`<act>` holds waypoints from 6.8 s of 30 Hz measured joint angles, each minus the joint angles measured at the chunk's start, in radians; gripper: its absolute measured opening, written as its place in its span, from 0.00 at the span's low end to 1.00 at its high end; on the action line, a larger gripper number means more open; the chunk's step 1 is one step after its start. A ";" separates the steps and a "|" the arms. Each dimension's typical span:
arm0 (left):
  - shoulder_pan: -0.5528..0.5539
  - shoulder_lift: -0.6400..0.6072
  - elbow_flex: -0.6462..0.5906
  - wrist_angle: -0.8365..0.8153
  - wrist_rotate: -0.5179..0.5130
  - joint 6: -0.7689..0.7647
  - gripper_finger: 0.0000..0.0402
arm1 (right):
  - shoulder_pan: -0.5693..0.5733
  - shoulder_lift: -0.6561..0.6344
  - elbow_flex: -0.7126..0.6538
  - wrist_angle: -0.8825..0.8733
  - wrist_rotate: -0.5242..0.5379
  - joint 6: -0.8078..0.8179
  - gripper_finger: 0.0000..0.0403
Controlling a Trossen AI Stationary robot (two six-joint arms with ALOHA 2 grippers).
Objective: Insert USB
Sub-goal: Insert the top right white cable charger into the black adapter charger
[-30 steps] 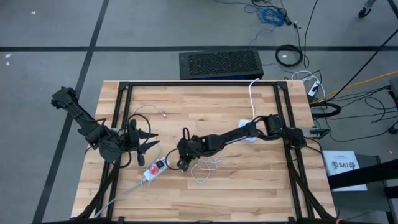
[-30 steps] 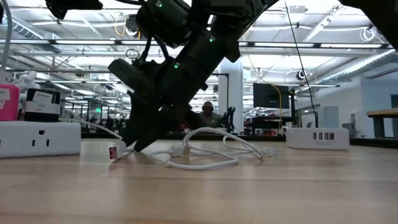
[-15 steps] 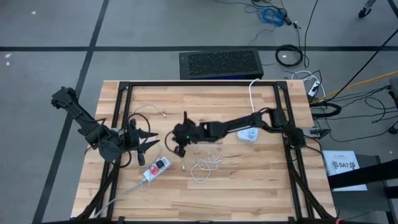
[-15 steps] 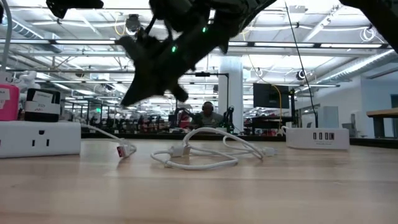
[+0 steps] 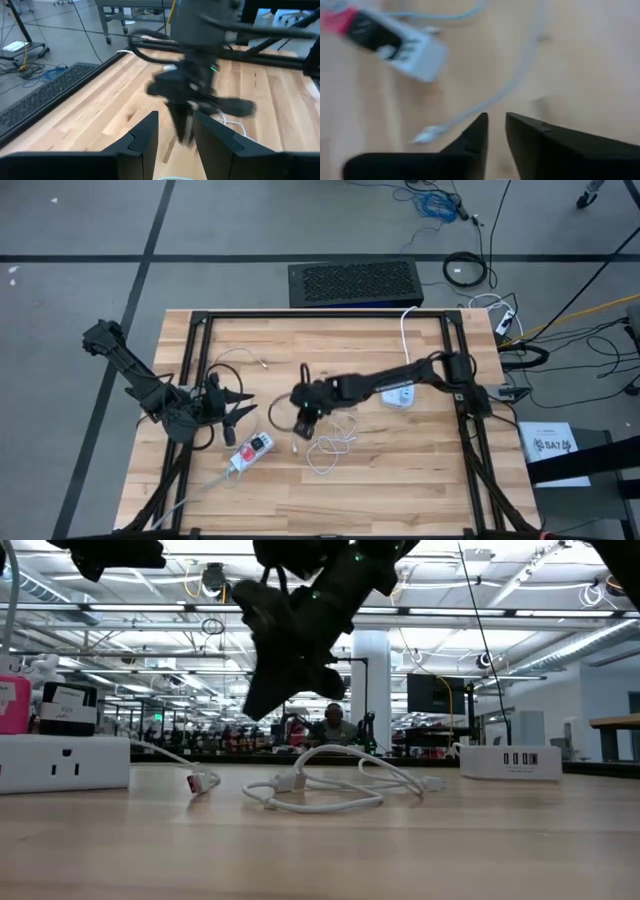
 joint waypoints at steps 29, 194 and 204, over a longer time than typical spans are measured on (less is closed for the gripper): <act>-0.001 0.006 0.000 -0.038 0.140 -0.056 0.32 | 0.199 0.175 0.010 0.152 0.288 0.635 0.40; -0.023 0.088 -0.138 0.619 0.392 0.203 0.26 | 0.051 -0.012 -0.152 1.152 -0.148 -0.521 0.00; -0.100 0.019 -0.138 0.531 0.194 0.256 0.29 | 0.074 -0.037 -0.152 1.119 -0.115 -0.536 0.00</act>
